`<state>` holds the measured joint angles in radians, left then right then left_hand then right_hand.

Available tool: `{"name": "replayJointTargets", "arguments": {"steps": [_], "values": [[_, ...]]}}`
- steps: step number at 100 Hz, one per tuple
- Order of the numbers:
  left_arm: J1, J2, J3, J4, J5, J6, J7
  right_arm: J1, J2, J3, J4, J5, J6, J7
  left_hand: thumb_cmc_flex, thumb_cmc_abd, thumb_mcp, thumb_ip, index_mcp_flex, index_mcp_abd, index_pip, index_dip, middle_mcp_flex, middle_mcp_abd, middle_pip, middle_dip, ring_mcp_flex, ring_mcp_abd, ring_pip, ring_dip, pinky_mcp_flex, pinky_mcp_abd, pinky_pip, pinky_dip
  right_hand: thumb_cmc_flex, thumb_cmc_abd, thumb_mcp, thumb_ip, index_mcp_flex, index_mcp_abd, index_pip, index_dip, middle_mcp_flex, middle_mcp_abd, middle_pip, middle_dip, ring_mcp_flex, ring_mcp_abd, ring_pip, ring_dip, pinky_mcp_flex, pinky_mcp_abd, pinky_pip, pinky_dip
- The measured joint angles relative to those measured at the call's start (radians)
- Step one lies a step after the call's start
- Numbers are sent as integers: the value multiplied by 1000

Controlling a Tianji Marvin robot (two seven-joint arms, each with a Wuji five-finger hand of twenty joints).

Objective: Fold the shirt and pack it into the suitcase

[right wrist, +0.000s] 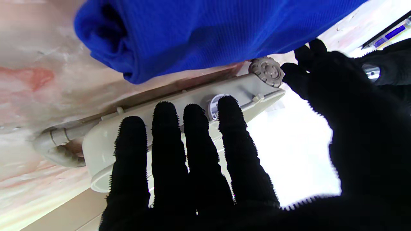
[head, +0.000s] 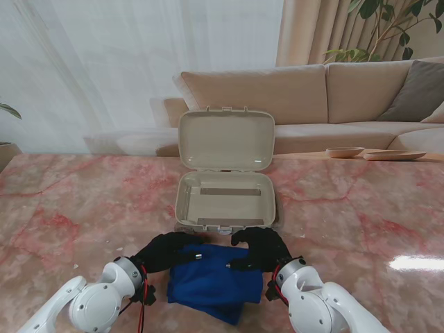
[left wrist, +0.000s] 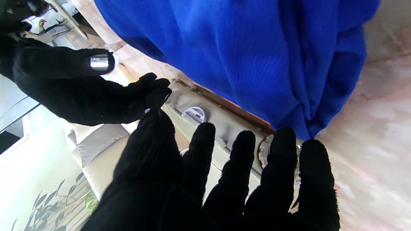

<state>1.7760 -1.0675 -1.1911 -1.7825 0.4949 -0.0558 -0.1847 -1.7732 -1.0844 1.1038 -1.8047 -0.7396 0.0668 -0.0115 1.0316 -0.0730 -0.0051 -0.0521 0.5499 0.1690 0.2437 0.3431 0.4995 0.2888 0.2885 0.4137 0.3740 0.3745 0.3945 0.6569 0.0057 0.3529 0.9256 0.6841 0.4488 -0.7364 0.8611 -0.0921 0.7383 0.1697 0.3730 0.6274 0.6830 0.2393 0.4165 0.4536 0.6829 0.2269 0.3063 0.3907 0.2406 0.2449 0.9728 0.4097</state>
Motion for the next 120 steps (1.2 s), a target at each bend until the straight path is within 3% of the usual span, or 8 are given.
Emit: {"name": "replayJointTargets", "arguments": {"steps": [4, 23, 60, 79, 112, 115, 117, 120], "values": [[-2, 0, 4, 5, 6, 1, 0, 3, 1, -5, 6, -6, 0, 0, -36, 0, 0, 0, 0, 1, -10, 0, -14, 0, -3, -1, -19, 0, 0, 0, -4, 0, -6, 0, -11, -3, -6, 0, 0, 0, 0, 0, 0, 0, 0, 0, -2, 0, -4, 0, -1, 3, 0, 0], [-8, 2, 28, 20, 62, 14, 16, 24, 6, -41, 36, -20, 4, 5, -40, 0, 0, 0, -37, 38, -36, -2, -56, -1, -15, -3, -47, 0, -27, -13, -38, -3, -47, 0, -13, -3, -12, 0, -18, 14, -18, 0, -30, 3, -9, 0, -24, 4, -21, -1, -11, 3, 0, -1], [-26, 6, 73, 44, 170, 28, 50, 72, 10, -100, 79, -31, 47, 31, -93, 0, -2, 0, -112, 63, -95, -24, -125, -1, -40, -14, -97, 0, -72, -37, -78, -15, -107, -1, -34, 64, -192, 0, -67, 65, -86, -1, -114, 25, -24, -3, -69, 16, -36, -12, -36, 4, -31, -1], [-27, 10, 71, 40, 171, 28, 10, 61, 16, -80, 48, -61, 53, 108, -111, 0, -1, 0, -124, 63, -98, -24, -125, -1, -40, -14, -135, -2, -103, -47, -87, -15, -121, -1, -36, 64, -192, 0, -88, 72, -115, -9, -124, 35, -36, -13, -78, 24, -53, -12, -38, 7, -39, -1], [-7, 22, 38, 12, 171, 3, -52, 86, 31, -109, 58, -73, 51, 127, -156, -1, 0, 0, -143, 63, -123, -25, -136, -1, -52, -26, -137, -4, -105, -60, -90, -15, -137, -1, -36, 64, -192, 0, -100, 75, -109, 1, -149, 36, -34, -13, -78, 25, -17, 1, -32, 27, -28, 35], [-6, 23, 36, 11, 171, 1, -55, 91, 31, -112, 60, -74, 51, 129, -176, -10, -1, 0, -136, 63, -122, -25, -136, -1, -52, -26, -137, -4, -105, -60, -90, -15, -145, -1, -36, 64, -193, 0, -96, 72, -110, 2, -154, 36, -22, -13, -78, 24, -1, 11, 31, -7, 16, 72], [-6, 23, 35, 11, 171, 0, -58, 94, 31, -113, 61, -75, 51, 130, -166, -12, -1, 0, -136, 63, -122, -25, -151, -1, -55, -27, -137, -4, -105, -60, -90, -15, -146, -1, -36, 64, -194, 0, -95, 72, -110, 2, -159, 36, -23, -11, -74, 10, 14, 14, 177, -116, 35, 76], [-5, 24, 34, 9, 171, -2, -63, 98, 32, -116, 64, -77, 51, 132, -166, -16, -1, 0, -136, 63, -122, -25, -153, -1, -61, -27, -137, -4, -105, -60, -90, -15, -146, -1, -36, 64, -206, 0, -95, 71, -110, 2, -160, 36, -20, -3, -69, -20, 28, 31, 360, -175, 37, 149]]}}
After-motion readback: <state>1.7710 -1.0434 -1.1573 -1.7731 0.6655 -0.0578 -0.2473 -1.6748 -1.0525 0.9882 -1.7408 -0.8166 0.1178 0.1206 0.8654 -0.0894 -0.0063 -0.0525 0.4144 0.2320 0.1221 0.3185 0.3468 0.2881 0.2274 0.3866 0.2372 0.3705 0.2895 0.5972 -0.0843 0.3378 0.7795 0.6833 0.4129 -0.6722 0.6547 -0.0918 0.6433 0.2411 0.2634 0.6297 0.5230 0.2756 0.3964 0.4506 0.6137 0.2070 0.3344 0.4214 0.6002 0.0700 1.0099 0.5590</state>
